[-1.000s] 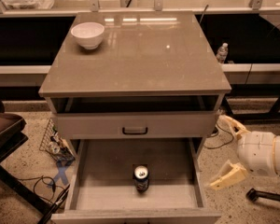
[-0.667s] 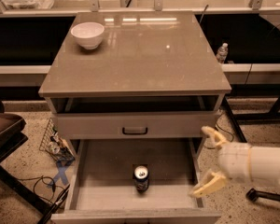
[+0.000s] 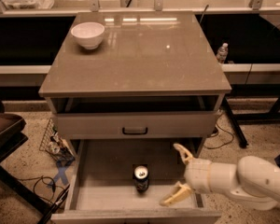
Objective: Pick pepsi can from middle drawer and place on counter
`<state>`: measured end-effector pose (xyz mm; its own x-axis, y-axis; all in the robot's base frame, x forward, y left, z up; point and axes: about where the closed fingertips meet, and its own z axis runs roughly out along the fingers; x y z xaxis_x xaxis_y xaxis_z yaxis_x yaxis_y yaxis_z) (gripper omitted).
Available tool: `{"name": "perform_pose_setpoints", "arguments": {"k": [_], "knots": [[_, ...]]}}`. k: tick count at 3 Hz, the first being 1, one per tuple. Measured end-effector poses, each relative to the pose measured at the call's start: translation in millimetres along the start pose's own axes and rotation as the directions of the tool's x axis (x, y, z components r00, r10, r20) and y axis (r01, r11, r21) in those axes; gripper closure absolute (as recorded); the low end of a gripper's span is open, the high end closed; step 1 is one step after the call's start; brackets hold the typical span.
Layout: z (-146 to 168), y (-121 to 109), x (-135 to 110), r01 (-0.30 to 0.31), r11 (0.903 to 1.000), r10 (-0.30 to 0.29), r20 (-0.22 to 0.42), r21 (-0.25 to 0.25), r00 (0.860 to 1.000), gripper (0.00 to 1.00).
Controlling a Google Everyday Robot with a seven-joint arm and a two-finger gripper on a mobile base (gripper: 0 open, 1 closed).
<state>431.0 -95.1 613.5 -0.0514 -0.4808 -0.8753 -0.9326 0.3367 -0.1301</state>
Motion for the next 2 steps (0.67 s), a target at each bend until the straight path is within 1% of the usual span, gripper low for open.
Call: {"name": "perform_pose_setpoints", "arguments": {"k": [1,2], "knots": [[85.2,1.5,33.2,-0.031,0.9995,0.031,0.041,-0.012,0.999,0.00],[85.2,1.6,33.4,-0.031,0.9994,0.032,0.041,-0.012,0.999,0.00]]}}
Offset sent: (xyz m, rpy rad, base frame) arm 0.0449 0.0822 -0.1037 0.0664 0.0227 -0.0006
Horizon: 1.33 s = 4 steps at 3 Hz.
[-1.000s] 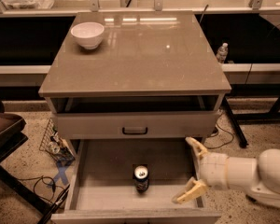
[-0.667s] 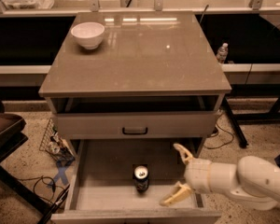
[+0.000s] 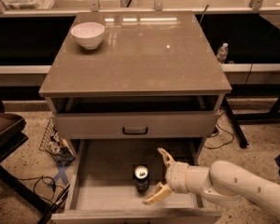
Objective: Pick pepsi can from middle drawer and place on counter
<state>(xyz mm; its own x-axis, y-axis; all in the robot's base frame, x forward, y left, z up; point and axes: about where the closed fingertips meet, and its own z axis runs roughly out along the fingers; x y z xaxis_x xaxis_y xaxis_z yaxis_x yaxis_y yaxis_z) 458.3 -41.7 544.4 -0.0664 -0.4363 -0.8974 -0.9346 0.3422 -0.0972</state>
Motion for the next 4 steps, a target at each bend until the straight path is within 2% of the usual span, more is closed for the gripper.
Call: {"name": "perform_pose_setpoints", "arguments": {"k": [1,2,3,4], "knots": [[4.3,-1.3,0.8,-0.005,1.0000,0.005,0.016,-0.007,1.000,0.00],[24.9,-16.8,10.2,-0.014,0.9998,0.015,0.050,-0.013,0.999,0.00],[58.9,-39.1,32.8,-0.018,0.9996,0.020,0.095,-0.024,0.995,0.00],[76.5,-40.6,52.7,-0.024,0.9985,0.030,0.116,-0.050,0.993,0.00]]}}
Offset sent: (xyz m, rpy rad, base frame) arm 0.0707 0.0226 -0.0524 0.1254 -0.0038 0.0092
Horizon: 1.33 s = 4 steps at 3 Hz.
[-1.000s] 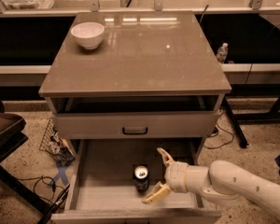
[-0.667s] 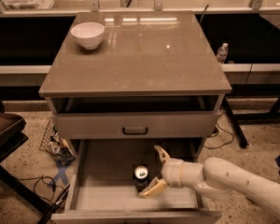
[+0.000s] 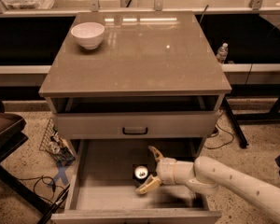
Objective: Pick pepsi can from middle drawer and place on counter
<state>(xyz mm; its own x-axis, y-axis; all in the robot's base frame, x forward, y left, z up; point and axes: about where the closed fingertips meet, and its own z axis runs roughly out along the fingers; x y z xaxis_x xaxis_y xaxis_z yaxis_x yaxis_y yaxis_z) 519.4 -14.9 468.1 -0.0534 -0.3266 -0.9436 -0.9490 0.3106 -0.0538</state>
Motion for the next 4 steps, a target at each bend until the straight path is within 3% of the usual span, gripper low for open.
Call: {"name": "perform_pose_setpoints", "arguments": {"k": [1,2,4], "knots": [[2.9,8.0,21.6,-0.006,0.9995,0.006,-0.004,-0.032,1.000,0.00],[7.9,16.3,31.0,0.009,0.9980,-0.010,-0.016,-0.062,1.000,0.12],[11.0,18.3,29.7,0.009,0.9977,-0.010,-0.013,-0.068,1.000,0.59]]}}
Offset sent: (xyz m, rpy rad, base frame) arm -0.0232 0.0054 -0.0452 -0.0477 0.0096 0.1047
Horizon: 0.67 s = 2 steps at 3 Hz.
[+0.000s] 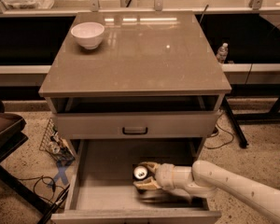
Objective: Pick pepsi can from middle drawer and place on counter
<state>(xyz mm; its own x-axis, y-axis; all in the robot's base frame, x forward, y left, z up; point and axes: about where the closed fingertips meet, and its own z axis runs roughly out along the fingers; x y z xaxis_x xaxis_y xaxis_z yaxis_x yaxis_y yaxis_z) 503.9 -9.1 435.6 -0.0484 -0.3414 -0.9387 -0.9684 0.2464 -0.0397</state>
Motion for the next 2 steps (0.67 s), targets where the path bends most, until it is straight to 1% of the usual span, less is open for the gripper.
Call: {"name": "perform_pose_setpoints", "arguments": {"k": [1,2], "knots": [[1.7,1.0,-0.7,0.000,1.0000,0.000,0.002,-0.003,1.000,0.82],[3.3,1.9,-1.3,0.000,1.0000,0.000,0.003,-0.007,1.000,1.00]]}}
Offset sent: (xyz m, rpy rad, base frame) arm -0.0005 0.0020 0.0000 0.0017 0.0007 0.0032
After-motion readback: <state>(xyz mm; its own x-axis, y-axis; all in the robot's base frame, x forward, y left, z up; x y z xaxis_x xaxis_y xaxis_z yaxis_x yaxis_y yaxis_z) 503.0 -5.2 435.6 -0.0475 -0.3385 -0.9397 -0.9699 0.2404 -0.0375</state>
